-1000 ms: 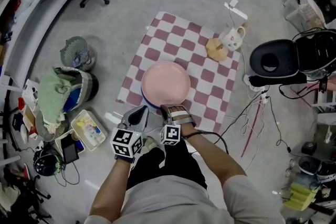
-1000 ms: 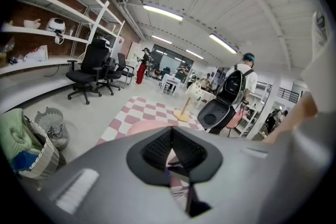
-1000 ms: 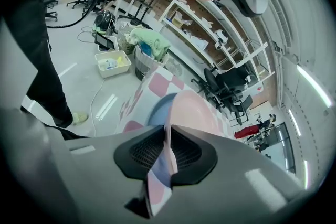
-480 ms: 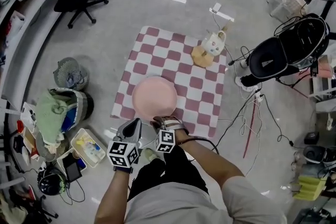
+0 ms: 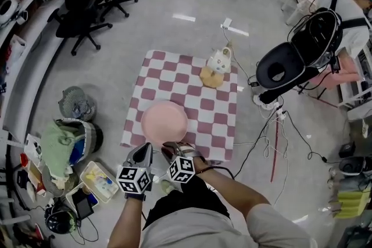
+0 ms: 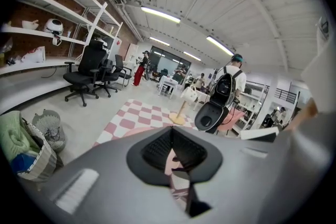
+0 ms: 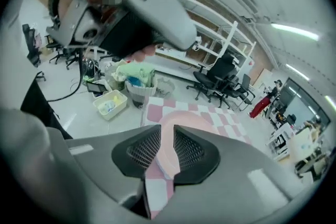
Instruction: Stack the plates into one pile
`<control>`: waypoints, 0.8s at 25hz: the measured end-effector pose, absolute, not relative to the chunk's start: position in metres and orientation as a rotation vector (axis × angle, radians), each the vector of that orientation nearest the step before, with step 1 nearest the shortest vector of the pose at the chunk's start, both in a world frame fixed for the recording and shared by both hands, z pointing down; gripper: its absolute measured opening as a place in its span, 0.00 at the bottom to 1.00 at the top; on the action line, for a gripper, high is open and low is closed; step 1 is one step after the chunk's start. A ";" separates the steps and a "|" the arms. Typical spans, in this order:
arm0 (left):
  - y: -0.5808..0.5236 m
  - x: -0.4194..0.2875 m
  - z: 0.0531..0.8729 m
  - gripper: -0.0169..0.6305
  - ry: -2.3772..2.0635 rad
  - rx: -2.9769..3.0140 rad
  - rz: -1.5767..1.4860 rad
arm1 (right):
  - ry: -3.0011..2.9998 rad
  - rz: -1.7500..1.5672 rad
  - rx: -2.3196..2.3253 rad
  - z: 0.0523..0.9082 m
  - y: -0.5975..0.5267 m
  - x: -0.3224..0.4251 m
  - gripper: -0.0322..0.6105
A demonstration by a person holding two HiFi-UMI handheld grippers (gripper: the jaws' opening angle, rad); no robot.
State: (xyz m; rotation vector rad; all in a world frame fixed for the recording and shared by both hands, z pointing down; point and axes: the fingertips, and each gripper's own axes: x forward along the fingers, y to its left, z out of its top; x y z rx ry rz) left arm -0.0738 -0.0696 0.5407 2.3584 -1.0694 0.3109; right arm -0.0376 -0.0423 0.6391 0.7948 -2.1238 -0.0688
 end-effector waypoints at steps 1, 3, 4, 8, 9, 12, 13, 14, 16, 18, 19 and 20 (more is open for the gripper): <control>-0.070 -0.072 0.536 0.04 -1.067 2.366 0.305 | -2.143 -0.050 0.840 0.626 -0.045 -0.036 0.18; -0.070 -0.070 0.524 0.04 -1.066 2.385 0.292 | -2.183 -0.010 0.930 0.599 -0.051 -0.032 0.17; -0.070 -0.068 0.518 0.04 -1.066 2.393 0.285 | -2.202 0.010 0.973 0.586 -0.053 -0.031 0.17; -0.073 -0.062 0.494 0.04 -1.060 2.430 0.249 | -2.267 0.080 1.114 0.539 -0.064 -0.024 0.17; -0.073 -0.061 0.488 0.04 -1.059 2.437 0.240 | -2.278 0.098 1.142 0.529 -0.067 -0.022 0.17; -0.074 -0.058 0.473 0.04 -1.057 2.449 0.223 | -2.313 0.143 1.218 0.499 -0.072 -0.017 0.16; -0.074 -0.058 0.468 0.04 -1.055 2.451 0.219 | -2.323 0.153 1.243 0.489 -0.073 -0.015 0.15; -0.074 -0.057 0.463 0.04 -1.052 2.454 0.214 | -2.334 0.161 1.266 0.479 -0.074 -0.013 0.14; -0.075 -0.055 0.450 0.04 -1.046 2.463 0.200 | -2.351 0.174 1.313 0.460 -0.076 -0.008 0.12; -0.077 -0.054 0.437 0.04 -1.044 2.474 0.178 | -2.367 0.177 1.356 0.443 -0.077 -0.004 0.10; -0.077 -0.053 0.430 0.04 -1.043 2.482 0.166 | -2.374 0.176 1.376 0.434 -0.078 -0.002 0.10; -0.078 -0.052 0.422 0.04 -1.042 2.491 0.156 | -2.380 0.174 1.394 0.426 -0.079 0.000 0.10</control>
